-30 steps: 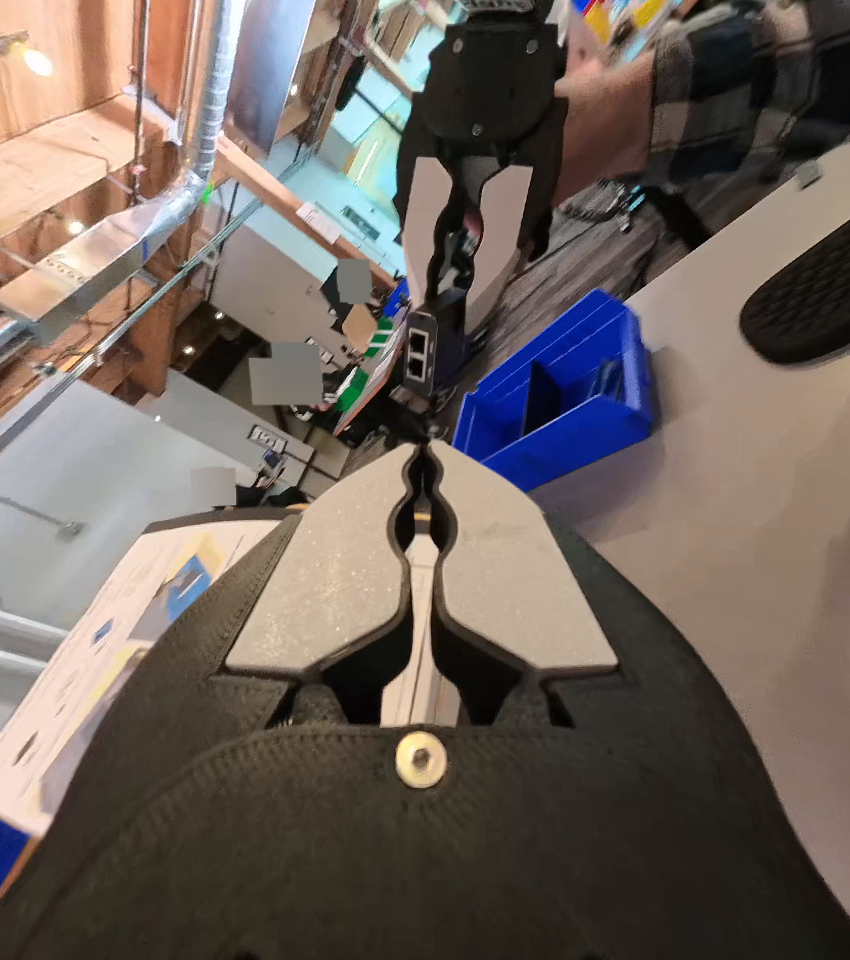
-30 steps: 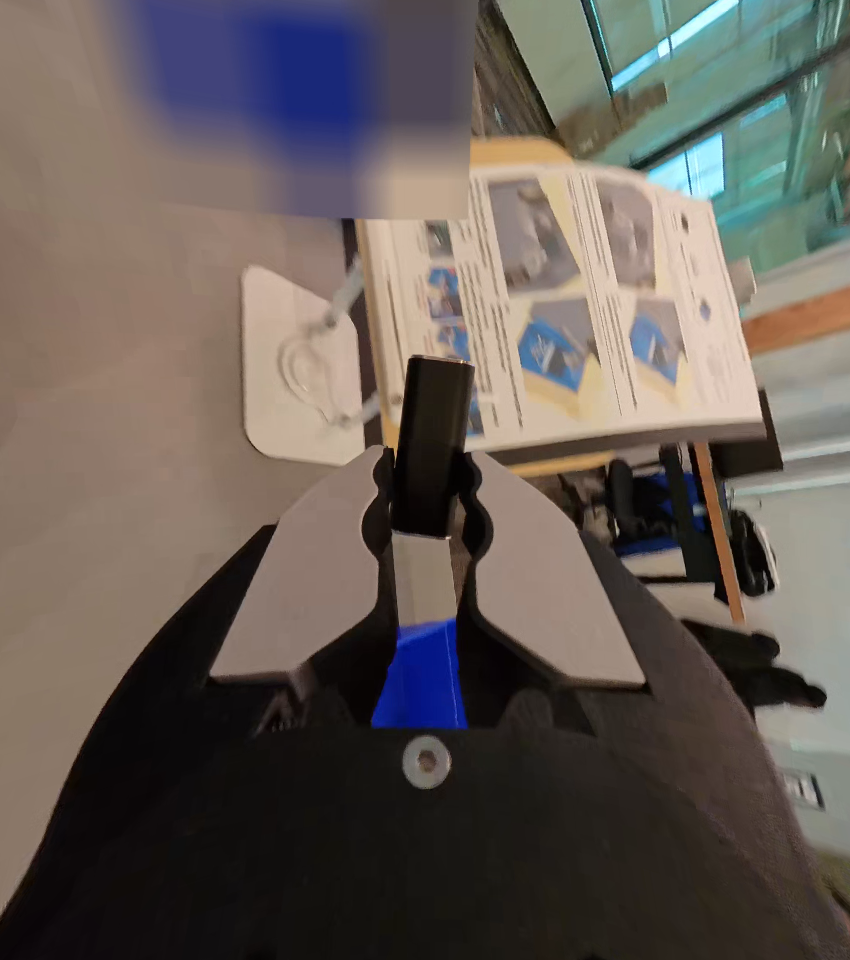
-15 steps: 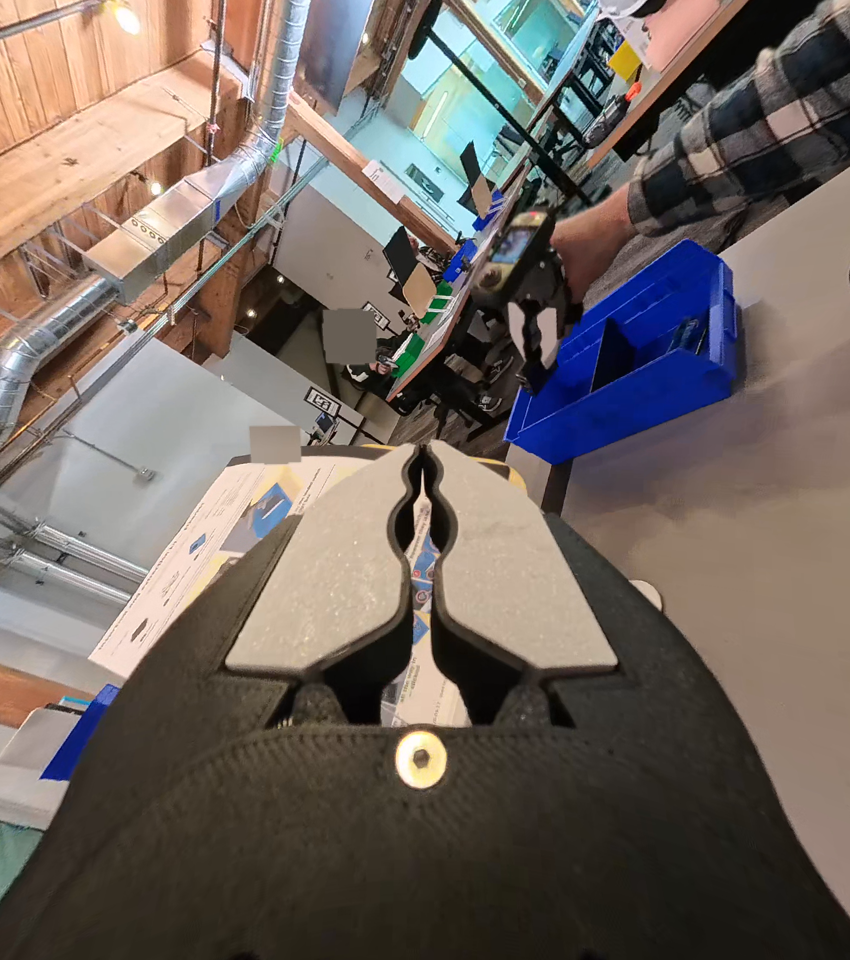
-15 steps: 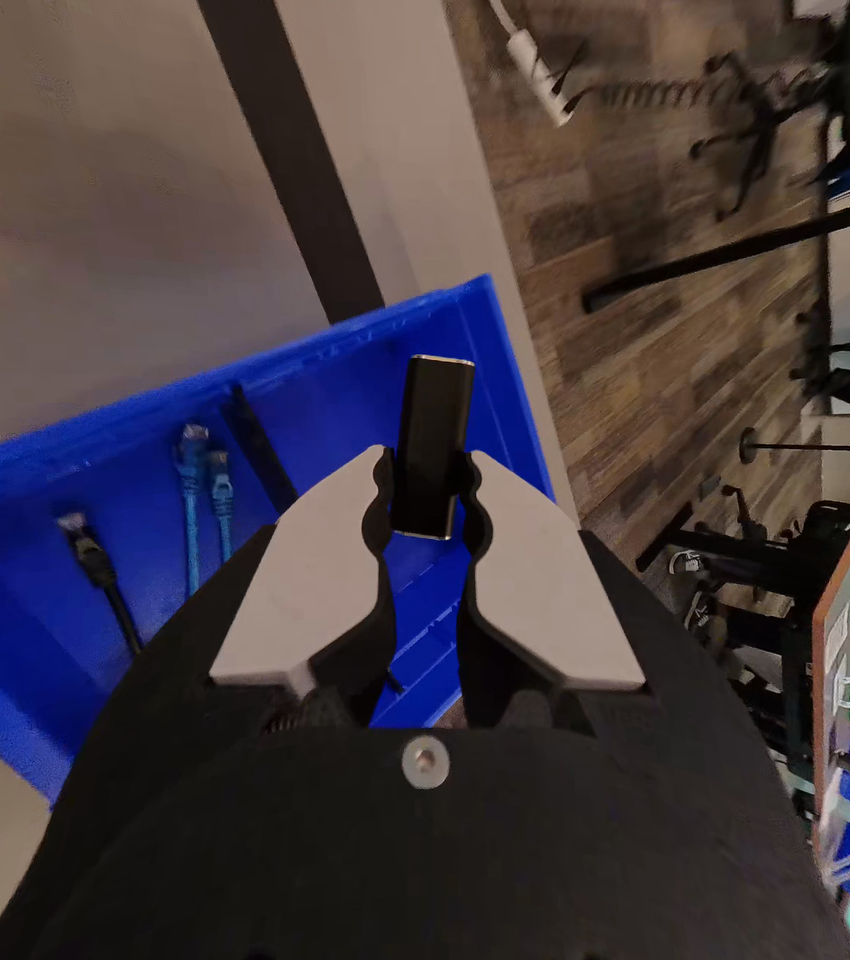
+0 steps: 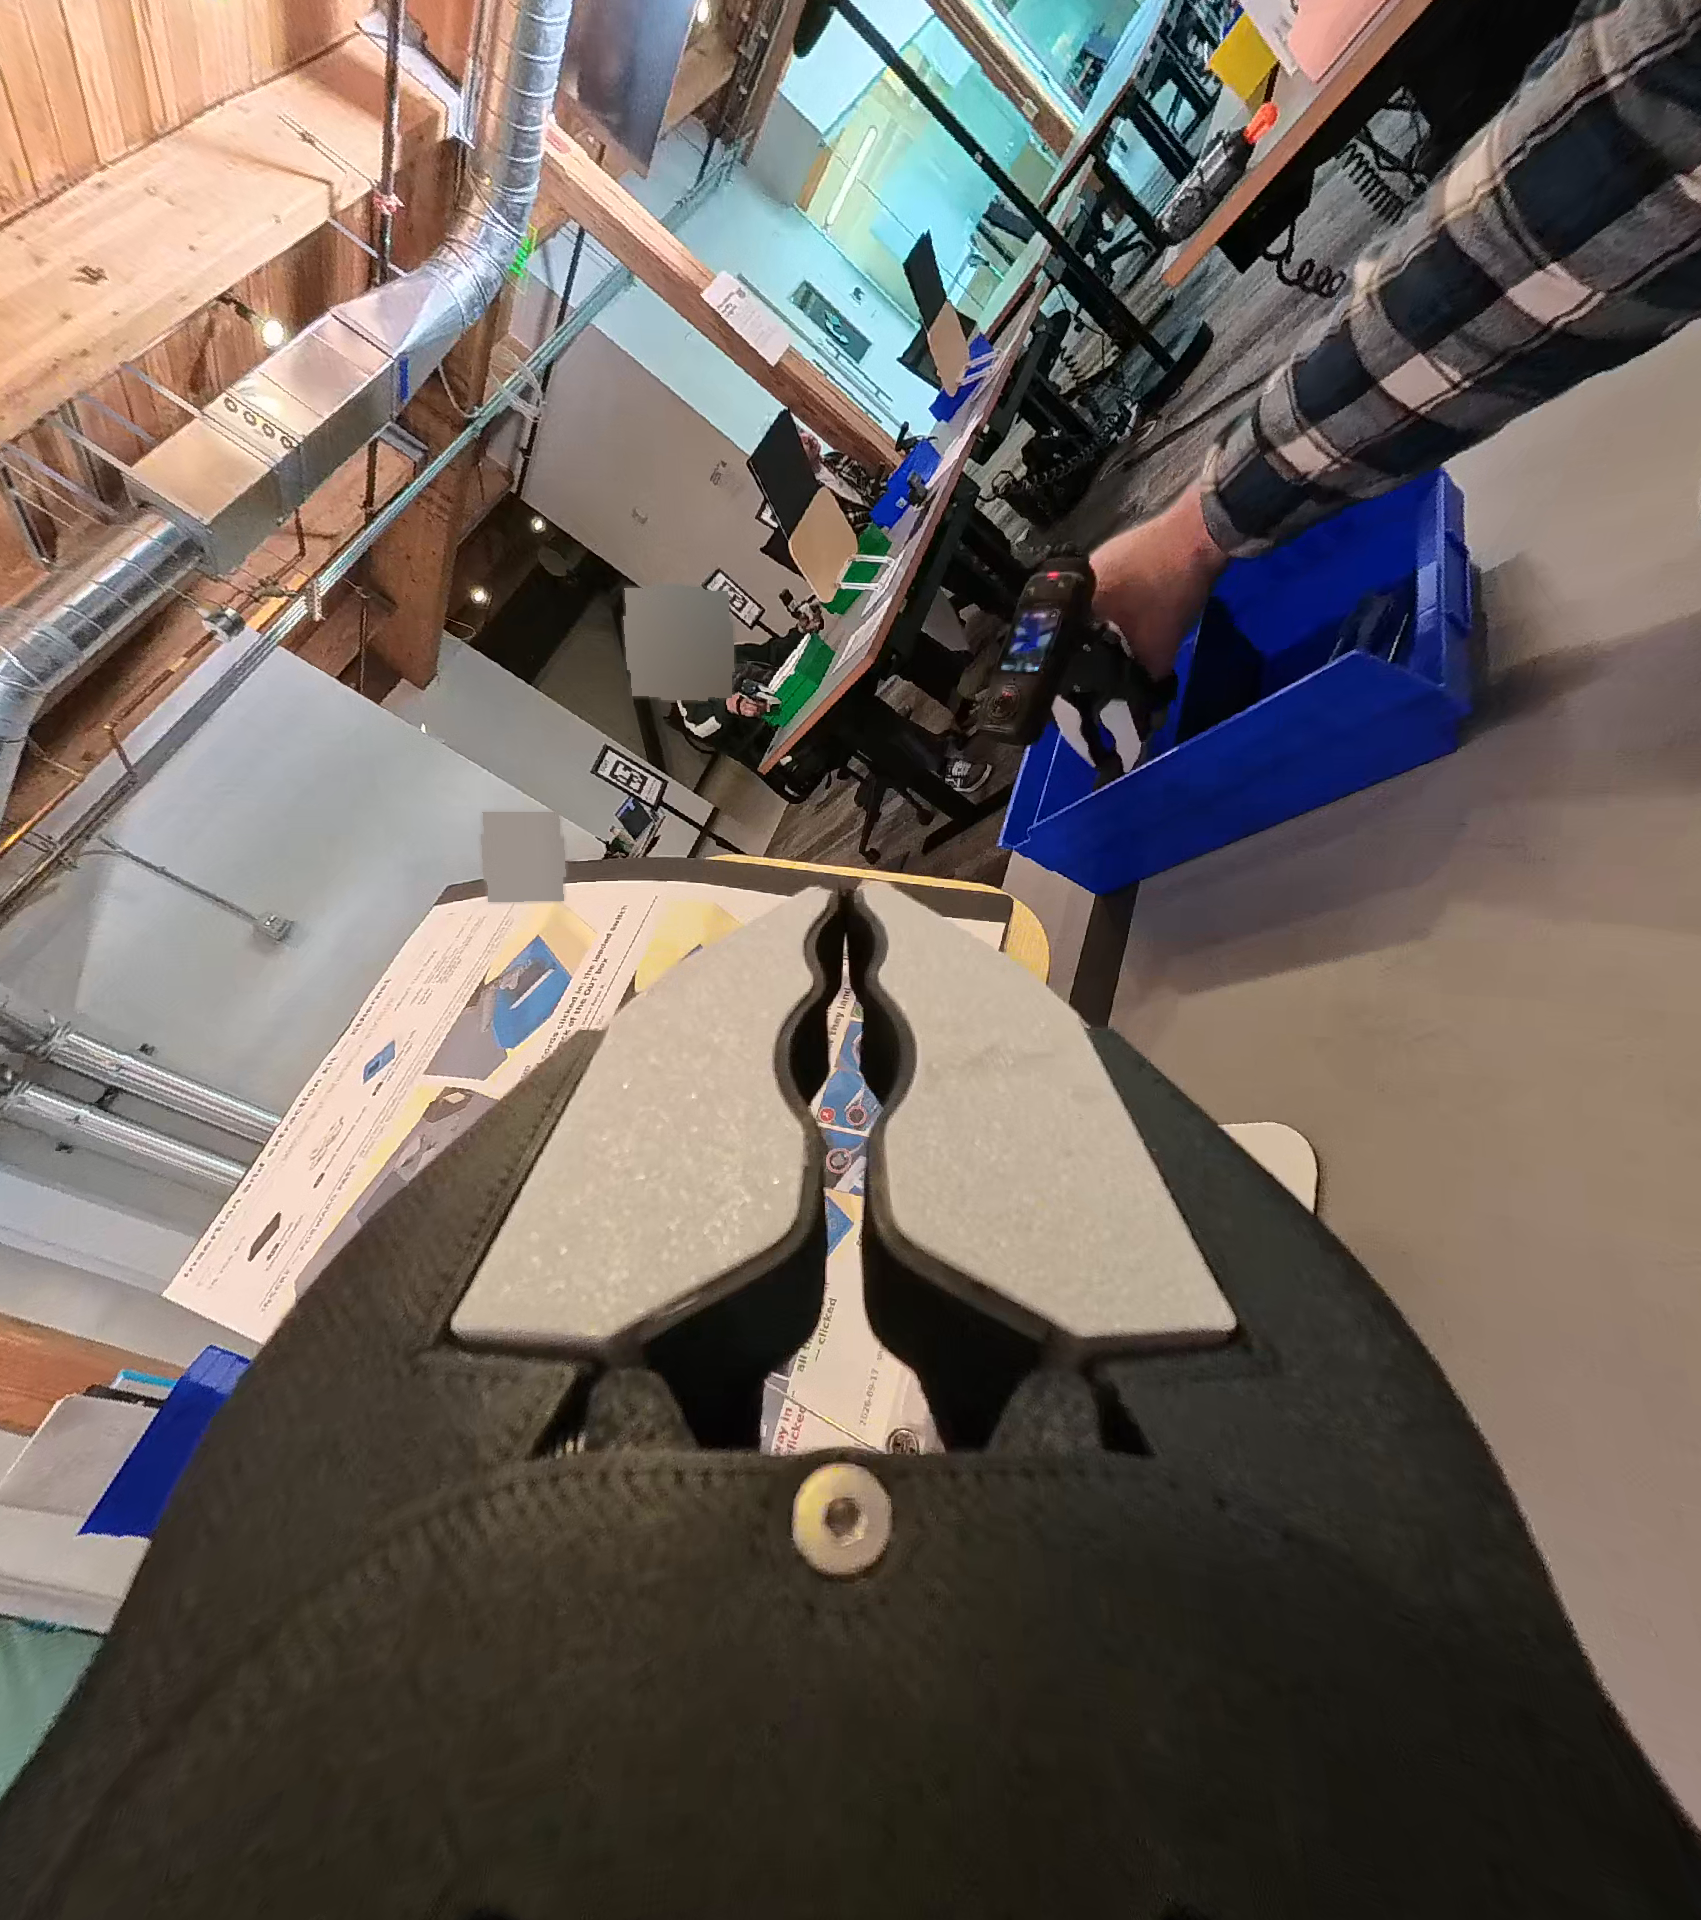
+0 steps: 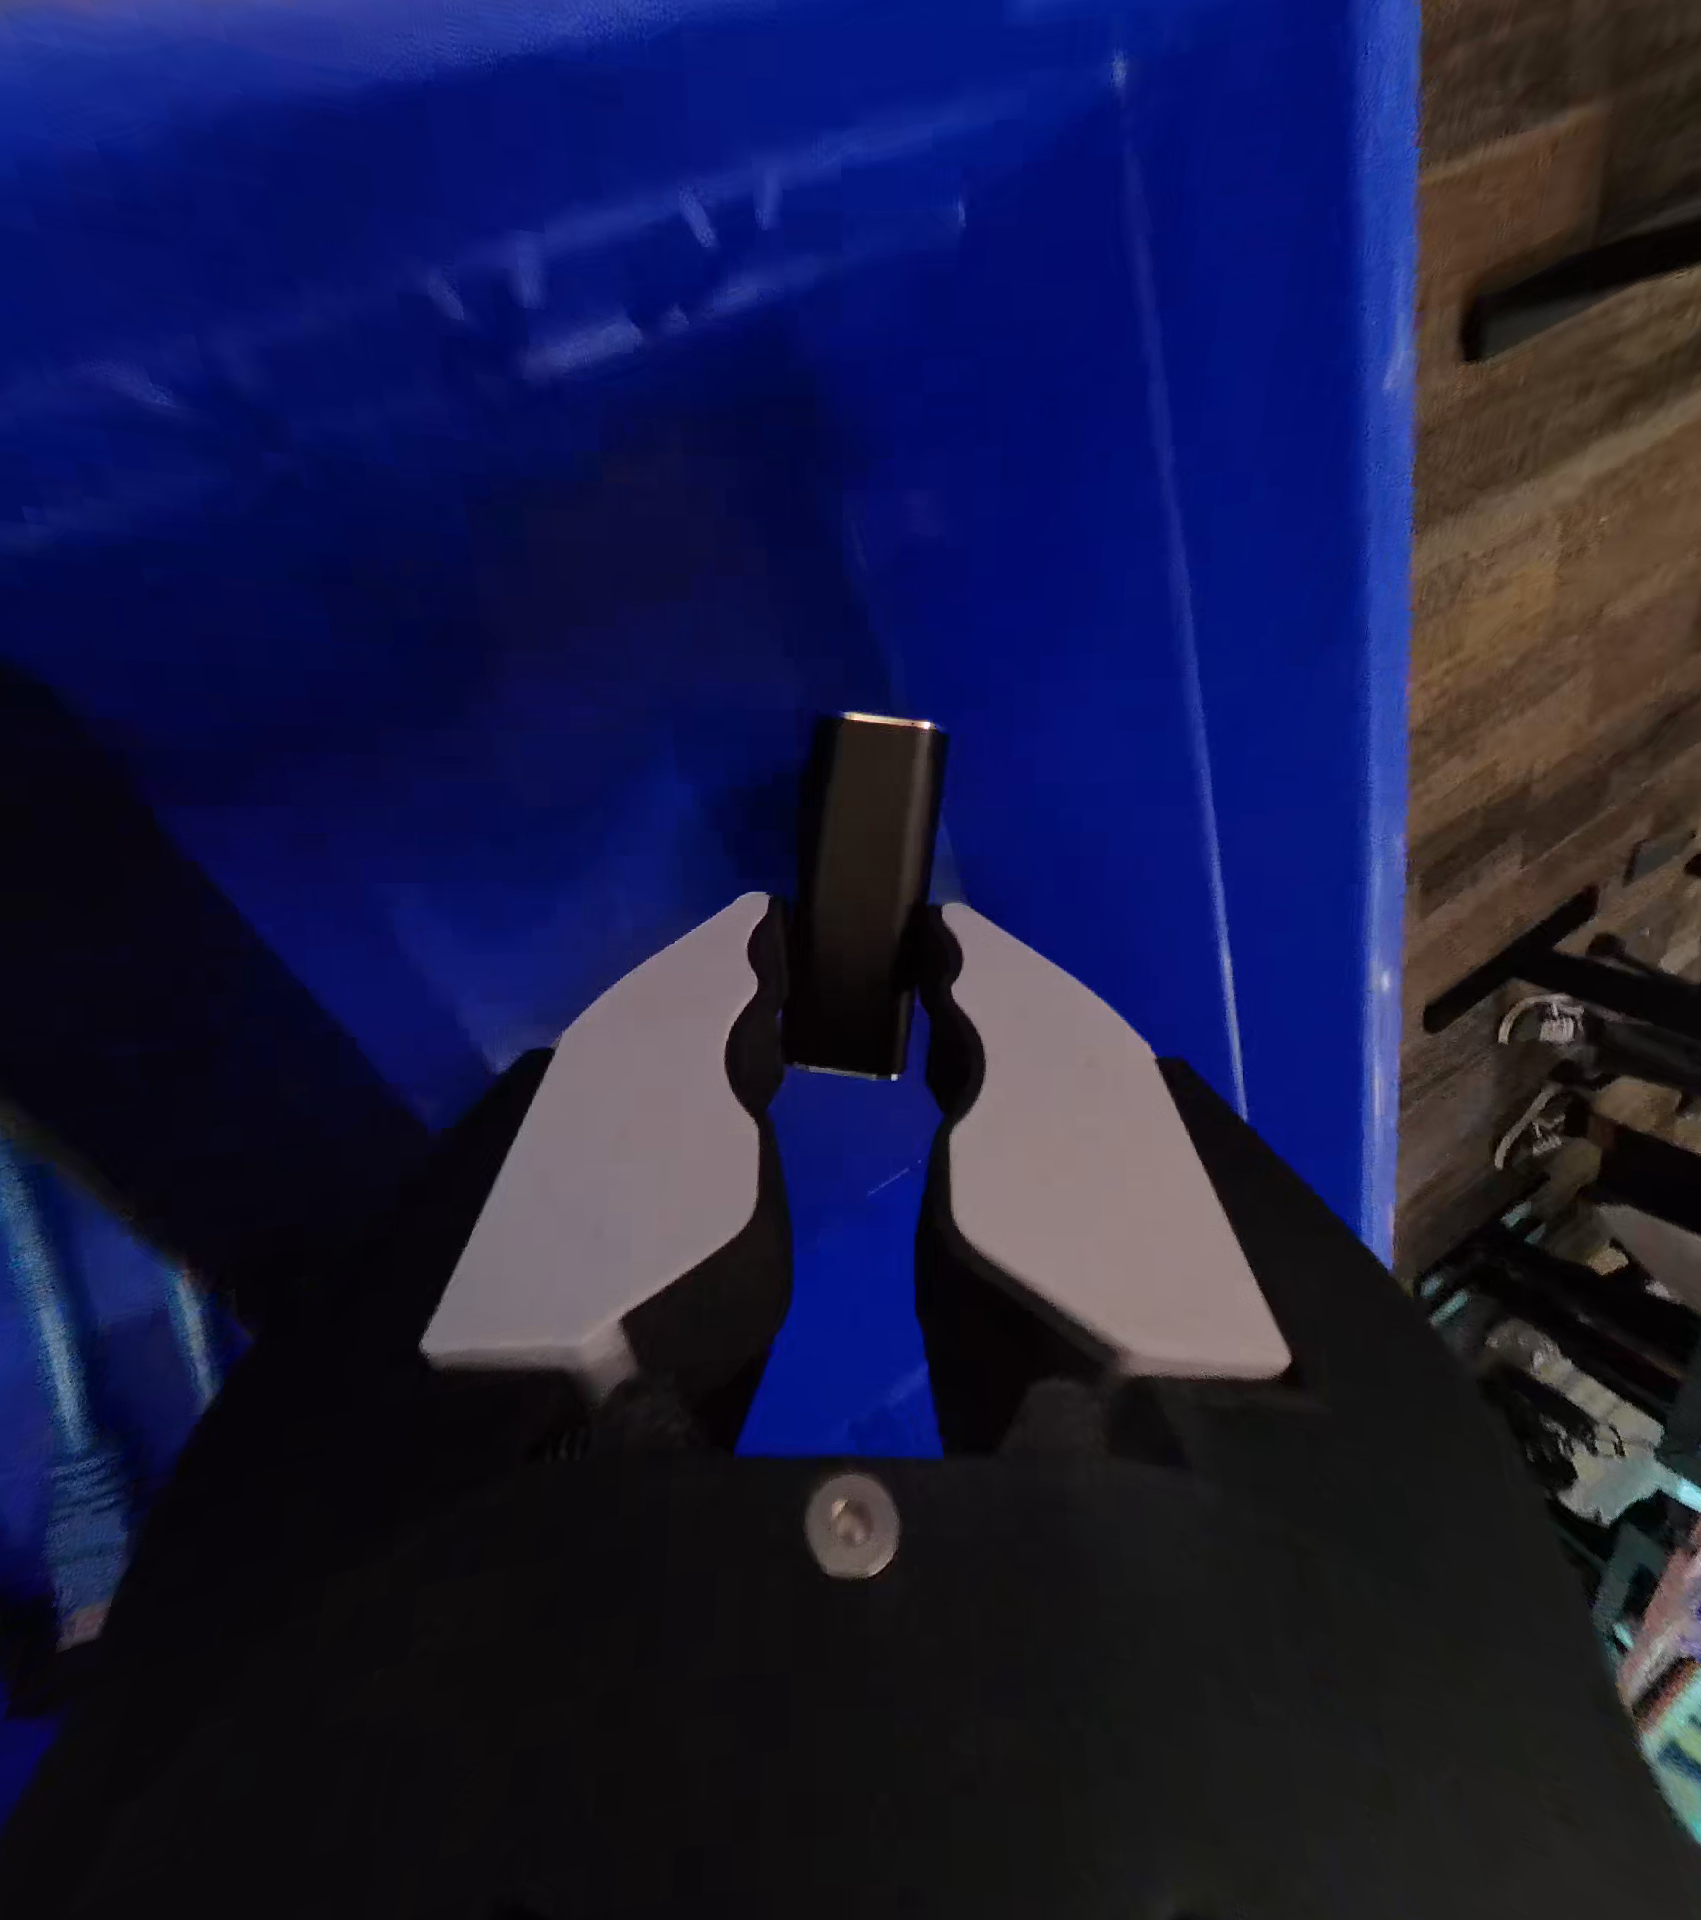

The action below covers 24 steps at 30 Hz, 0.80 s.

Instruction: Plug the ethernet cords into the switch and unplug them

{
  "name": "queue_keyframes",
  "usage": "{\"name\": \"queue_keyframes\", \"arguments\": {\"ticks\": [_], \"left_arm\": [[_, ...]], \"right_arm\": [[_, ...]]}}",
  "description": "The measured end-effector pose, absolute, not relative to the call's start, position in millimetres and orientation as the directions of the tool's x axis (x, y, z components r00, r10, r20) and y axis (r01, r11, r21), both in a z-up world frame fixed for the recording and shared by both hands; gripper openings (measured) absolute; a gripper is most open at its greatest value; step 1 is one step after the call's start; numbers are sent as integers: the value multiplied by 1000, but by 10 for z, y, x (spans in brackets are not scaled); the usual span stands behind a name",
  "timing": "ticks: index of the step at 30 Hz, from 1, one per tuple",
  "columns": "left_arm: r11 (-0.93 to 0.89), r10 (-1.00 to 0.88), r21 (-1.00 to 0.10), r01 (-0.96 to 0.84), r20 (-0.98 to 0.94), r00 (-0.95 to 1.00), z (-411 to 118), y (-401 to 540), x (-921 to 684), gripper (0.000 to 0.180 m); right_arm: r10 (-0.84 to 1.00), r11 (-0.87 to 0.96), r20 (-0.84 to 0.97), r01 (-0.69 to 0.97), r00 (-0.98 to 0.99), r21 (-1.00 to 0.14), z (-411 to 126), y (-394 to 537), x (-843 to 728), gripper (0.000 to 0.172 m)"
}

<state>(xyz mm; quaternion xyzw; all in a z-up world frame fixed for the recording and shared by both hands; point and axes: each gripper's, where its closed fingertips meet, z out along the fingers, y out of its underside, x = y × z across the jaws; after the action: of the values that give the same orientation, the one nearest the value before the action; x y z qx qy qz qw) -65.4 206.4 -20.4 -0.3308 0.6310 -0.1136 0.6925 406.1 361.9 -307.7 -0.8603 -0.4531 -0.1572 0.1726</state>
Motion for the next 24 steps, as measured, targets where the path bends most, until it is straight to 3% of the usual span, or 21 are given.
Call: {"name": "queue_keyframes", "arguments": {"ticks": [2, 7, 16, 20, 24], "left_arm": [[753, -579, -605, -260, -796, 176, -209, 2073, -657, 0], [745, -591, -613, -264, -790, 164, -245, 2107, -648, 0], [735, -590, -628, -254, -778, 218, -125, 2097, -701, 2], [693, -613, -672, -260, -739, 279, -93, 2207, -706, 10], [652, -558, -647, -395, -763, 328, -114, 2511, -824, 25]], "right_arm": [[715, -563, 379, 805, 587, -185, -3103, 3603, 4083, 26], [763, -533, 275, 810, 585, -243, -2916, 3398, 3873, 54], [534, -562, 482, 717, 695, -411, -1733, 2841, 3843, 57], [427, -590, 515, 661, 743, -463, -1524, 2346, 3864, 62], [302, -627, 545, 594, 782, -504, -1497, 1919, 3967, 72]]}}
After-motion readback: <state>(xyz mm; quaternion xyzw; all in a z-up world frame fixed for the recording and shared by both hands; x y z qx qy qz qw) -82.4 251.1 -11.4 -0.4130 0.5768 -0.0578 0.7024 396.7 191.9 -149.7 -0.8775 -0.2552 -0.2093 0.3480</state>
